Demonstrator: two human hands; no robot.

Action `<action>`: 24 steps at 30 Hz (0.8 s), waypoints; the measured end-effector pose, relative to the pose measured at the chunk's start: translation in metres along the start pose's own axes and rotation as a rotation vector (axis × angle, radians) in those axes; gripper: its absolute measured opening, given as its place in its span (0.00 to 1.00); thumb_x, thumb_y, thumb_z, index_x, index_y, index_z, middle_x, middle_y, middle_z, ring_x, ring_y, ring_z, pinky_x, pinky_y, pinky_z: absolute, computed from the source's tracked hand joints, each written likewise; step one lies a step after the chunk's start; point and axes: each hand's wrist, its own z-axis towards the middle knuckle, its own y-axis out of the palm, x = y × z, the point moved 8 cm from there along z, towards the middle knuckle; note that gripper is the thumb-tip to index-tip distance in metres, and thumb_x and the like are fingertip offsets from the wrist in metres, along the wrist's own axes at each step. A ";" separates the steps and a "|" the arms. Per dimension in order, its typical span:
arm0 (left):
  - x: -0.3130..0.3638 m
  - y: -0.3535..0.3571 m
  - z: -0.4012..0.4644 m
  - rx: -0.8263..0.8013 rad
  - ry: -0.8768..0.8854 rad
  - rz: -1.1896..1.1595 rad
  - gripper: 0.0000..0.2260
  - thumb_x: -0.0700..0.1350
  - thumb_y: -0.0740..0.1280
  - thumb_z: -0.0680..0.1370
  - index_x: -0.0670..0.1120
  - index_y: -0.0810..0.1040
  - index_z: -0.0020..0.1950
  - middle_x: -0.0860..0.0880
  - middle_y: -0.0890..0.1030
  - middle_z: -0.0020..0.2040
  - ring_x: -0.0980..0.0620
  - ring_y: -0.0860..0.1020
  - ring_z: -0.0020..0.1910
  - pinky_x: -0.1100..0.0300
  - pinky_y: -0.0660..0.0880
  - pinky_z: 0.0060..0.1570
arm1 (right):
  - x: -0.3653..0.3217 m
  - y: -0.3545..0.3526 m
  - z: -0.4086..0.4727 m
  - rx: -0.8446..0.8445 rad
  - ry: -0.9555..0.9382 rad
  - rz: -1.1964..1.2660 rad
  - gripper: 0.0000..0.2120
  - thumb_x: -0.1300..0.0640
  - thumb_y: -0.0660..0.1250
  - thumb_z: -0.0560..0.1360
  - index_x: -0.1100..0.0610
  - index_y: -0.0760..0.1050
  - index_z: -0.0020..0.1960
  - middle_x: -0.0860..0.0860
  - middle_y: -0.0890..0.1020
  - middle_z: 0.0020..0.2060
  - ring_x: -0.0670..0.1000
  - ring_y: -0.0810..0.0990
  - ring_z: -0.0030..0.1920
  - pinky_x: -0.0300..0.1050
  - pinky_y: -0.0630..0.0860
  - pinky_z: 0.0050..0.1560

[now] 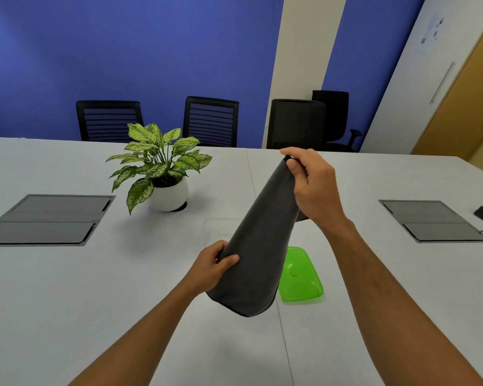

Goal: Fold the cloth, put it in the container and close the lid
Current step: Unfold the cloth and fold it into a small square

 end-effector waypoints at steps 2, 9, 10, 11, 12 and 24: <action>-0.017 0.000 -0.004 -0.001 -0.051 0.022 0.07 0.51 0.66 0.79 0.50 0.77 0.54 0.52 0.81 0.50 0.53 0.80 0.49 0.67 0.74 0.45 | 0.007 -0.006 0.000 0.031 0.023 0.002 0.12 0.63 0.59 0.80 0.62 0.76 0.60 0.57 0.81 0.54 0.44 0.74 0.52 0.21 0.67 0.53; -0.034 -0.055 -0.011 0.257 -0.074 -0.016 0.05 0.49 0.68 0.78 0.48 0.79 0.46 0.49 0.81 0.42 0.53 0.79 0.41 0.62 0.74 0.39 | 0.060 -0.029 -0.017 0.133 0.237 -0.004 0.13 0.59 0.58 0.81 0.58 0.75 0.63 0.54 0.80 0.58 0.43 0.73 0.54 0.21 0.66 0.52; -0.033 -0.068 -0.011 0.307 -0.069 -0.010 0.05 0.48 0.69 0.77 0.47 0.79 0.45 0.48 0.81 0.41 0.52 0.79 0.40 0.60 0.74 0.38 | 0.071 -0.032 -0.022 0.143 0.284 -0.011 0.13 0.58 0.58 0.81 0.58 0.75 0.63 0.53 0.79 0.58 0.43 0.73 0.55 0.24 0.66 0.54; -0.032 -0.080 -0.011 0.345 -0.066 0.001 0.05 0.47 0.70 0.77 0.47 0.79 0.44 0.47 0.81 0.40 0.51 0.79 0.40 0.58 0.74 0.39 | 0.082 -0.034 -0.027 0.151 0.329 -0.013 0.13 0.58 0.58 0.81 0.57 0.76 0.62 0.53 0.80 0.58 0.44 0.73 0.55 0.26 0.67 0.54; -0.031 -0.091 -0.011 0.366 -0.064 0.017 0.04 0.46 0.70 0.76 0.47 0.79 0.44 0.47 0.81 0.40 0.49 0.78 0.40 0.57 0.75 0.39 | 0.093 -0.036 -0.032 0.158 0.371 -0.004 0.12 0.58 0.59 0.81 0.56 0.76 0.61 0.52 0.80 0.57 0.44 0.74 0.55 0.26 0.66 0.53; 0.022 -0.162 -0.018 0.442 0.098 -0.220 0.04 0.42 0.72 0.75 0.50 0.80 0.43 0.53 0.80 0.40 0.63 0.78 0.38 0.71 0.74 0.37 | 0.152 -0.036 -0.082 0.161 0.623 0.257 0.06 0.60 0.59 0.80 0.53 0.74 0.50 0.49 0.79 0.44 0.48 0.77 0.45 0.38 0.72 0.44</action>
